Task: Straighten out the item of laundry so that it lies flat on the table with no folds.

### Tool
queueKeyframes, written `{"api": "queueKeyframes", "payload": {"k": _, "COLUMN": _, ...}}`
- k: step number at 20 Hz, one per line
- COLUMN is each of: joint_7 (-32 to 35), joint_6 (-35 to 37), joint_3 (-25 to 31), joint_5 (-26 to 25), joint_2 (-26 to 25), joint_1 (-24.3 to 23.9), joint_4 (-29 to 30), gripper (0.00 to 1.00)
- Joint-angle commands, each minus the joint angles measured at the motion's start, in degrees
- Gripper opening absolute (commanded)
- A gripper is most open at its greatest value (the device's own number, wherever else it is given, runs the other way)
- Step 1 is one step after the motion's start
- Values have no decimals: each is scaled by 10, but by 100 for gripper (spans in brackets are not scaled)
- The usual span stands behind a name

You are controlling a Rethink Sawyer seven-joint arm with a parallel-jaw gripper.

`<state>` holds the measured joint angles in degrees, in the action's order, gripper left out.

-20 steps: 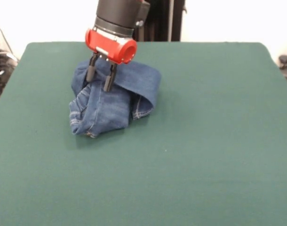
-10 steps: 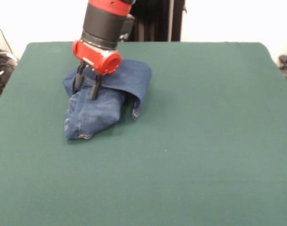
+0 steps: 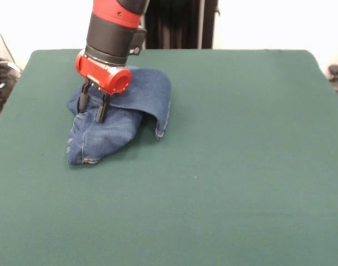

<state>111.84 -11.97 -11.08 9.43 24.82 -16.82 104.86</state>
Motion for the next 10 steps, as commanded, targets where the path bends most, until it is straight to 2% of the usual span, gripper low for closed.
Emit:
{"api": "queueKeyframes", "payload": {"k": 1, "joint_7": 79, "joint_6": 31, "joint_3": 75, "joint_5": -19, "joint_2": -10, "joint_1": 2, "joint_4": -4, "gripper": 100}}
{"api": "queueKeyframes", "payload": {"k": 8, "joint_7": 75, "joint_6": 16, "joint_3": 93, "joint_5": -47, "joint_2": -26, "joint_1": -19, "joint_4": -15, "gripper": 100}}
{"api": "queueKeyframes", "payload": {"k": 10, "joint_7": 66, "joint_6": -4, "joint_3": 105, "joint_5": -70, "joint_2": -52, "joint_1": -37, "joint_4": -32, "gripper": 100}}
